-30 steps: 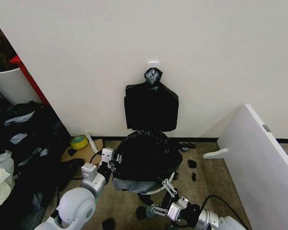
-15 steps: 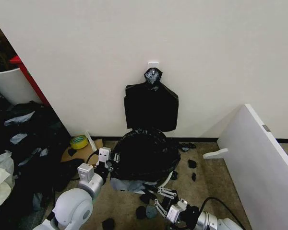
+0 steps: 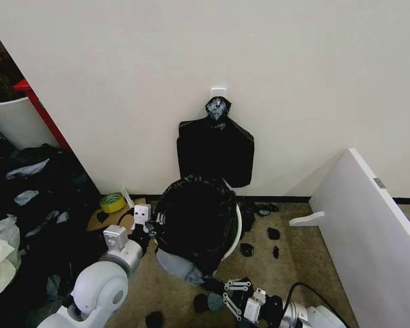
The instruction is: Place the garbage bag over the trash bin.
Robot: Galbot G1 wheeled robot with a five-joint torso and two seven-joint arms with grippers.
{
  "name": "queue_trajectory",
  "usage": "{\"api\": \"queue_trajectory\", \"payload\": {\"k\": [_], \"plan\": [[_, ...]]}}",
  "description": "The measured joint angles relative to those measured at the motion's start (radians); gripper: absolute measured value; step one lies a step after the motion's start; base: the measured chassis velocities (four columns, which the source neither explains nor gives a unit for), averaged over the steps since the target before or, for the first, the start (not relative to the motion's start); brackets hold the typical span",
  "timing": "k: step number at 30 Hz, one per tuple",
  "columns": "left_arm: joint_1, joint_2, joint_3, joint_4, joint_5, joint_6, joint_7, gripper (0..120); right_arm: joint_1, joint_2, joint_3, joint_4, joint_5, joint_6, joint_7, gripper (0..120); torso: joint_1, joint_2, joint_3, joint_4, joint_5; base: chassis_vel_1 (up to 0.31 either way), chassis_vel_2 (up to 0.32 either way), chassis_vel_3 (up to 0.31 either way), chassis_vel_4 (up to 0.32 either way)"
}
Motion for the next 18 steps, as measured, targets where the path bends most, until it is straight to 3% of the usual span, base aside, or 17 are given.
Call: {"api": "queue_trajectory", "payload": {"k": [7,18], "plan": [[0.020,0.008,-0.010,-0.032,-0.008,0.064,-0.003,0,0.076,0.035,0.059,-0.143,-0.138,0.007,0.094,0,0.000,0.000,0.000,0.0001,-0.0002,0.000,0.000,0.000,0.000],[0.042,0.029,-0.020,-0.073,0.004,0.078,-0.006,0,0.158,0.059,0.131,-0.265,-0.310,0.007,0.276,0,0.000,0.000,0.000,0.0001,-0.0004,0.000,0.000,0.000,0.000]]}}
